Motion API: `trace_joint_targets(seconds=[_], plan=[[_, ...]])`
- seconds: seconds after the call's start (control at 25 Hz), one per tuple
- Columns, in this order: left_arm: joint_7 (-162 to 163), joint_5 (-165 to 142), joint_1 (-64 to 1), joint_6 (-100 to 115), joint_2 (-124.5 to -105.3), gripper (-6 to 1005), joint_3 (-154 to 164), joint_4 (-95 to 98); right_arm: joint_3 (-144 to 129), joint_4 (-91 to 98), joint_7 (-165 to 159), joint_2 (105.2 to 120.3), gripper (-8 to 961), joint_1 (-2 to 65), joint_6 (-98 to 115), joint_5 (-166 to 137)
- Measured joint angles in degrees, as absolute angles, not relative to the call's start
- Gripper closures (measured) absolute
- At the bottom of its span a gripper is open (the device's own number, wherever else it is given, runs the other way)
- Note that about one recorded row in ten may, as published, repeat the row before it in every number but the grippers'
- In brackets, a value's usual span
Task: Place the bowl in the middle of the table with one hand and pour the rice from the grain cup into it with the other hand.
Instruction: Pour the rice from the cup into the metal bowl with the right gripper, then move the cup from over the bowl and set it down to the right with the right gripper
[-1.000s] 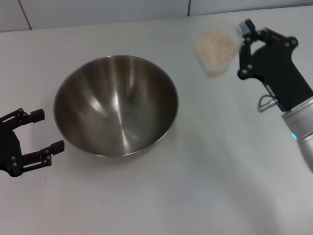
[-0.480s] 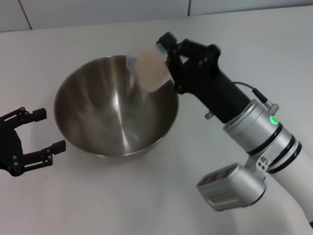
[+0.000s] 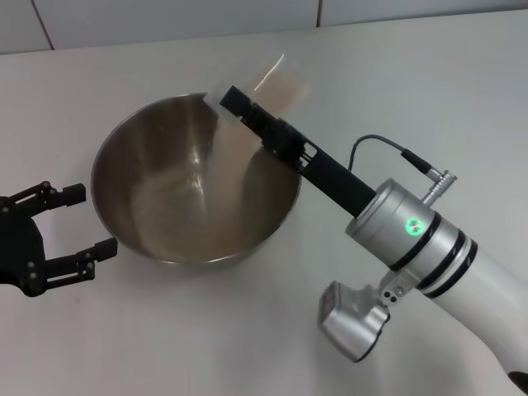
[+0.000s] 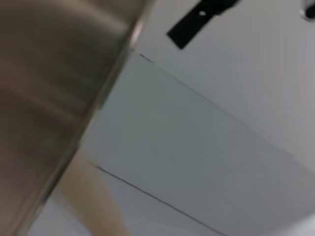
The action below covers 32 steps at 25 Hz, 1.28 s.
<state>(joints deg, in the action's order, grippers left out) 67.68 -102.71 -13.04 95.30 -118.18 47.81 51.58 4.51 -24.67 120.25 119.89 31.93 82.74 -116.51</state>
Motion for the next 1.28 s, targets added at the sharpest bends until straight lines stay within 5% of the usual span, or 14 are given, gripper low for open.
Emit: trace_joint_targets(seconds=[0.68, 1.28], plan=[[68.37, -103.4, -13.62, 95.91, -118.22, 153, 47.81, 51.96, 7.17, -25.0, 142.97, 119.88, 936, 34.32, 75.31, -123.1], [68.46, -103.54, -13.65, 95.99, -118.21, 153, 47.78, 52.08, 19.17, -41.23, 58.63, 119.47, 935, 24.65, 76.64, -114.24]])
